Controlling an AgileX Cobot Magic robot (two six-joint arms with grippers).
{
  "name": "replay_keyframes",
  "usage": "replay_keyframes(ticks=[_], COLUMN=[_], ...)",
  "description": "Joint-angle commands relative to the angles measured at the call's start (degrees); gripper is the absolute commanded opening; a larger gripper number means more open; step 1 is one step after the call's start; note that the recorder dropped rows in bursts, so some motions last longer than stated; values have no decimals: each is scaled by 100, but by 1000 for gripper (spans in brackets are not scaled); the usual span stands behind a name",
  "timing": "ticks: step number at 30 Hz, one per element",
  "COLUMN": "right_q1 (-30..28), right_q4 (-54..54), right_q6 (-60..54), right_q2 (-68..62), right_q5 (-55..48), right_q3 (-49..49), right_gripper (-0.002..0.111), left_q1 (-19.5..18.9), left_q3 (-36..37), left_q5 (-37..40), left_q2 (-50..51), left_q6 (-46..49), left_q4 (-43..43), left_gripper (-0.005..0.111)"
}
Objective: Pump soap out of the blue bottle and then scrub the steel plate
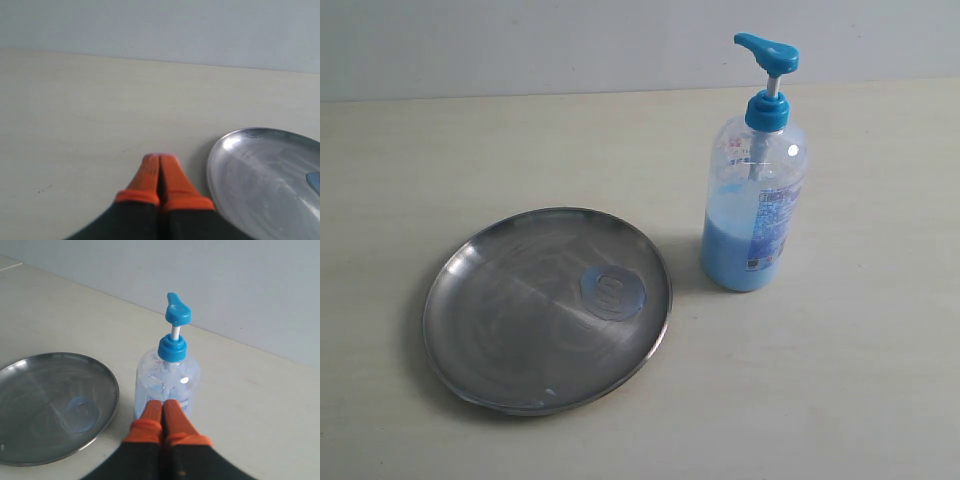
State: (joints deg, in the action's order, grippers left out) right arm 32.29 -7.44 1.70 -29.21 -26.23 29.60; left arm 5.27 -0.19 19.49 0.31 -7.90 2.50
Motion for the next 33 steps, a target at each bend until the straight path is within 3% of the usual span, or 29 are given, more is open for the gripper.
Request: replay_keyframes(ticks=[1, 33], right_q1=[4, 4], right_q4=[-18, -78], right_q6=[4, -16], right_q2=[35, 294], right_q5=[74, -46], right_q3=[-28, -71], right_gripper=[0, 0], left_q1=[-23, -23], left_q3=[19, 19], left_q5=[-47, -46], left_q2=[-31, -31], left_q6=[33, 44], left_q4=[-34, -34], left_gripper=[0, 0])
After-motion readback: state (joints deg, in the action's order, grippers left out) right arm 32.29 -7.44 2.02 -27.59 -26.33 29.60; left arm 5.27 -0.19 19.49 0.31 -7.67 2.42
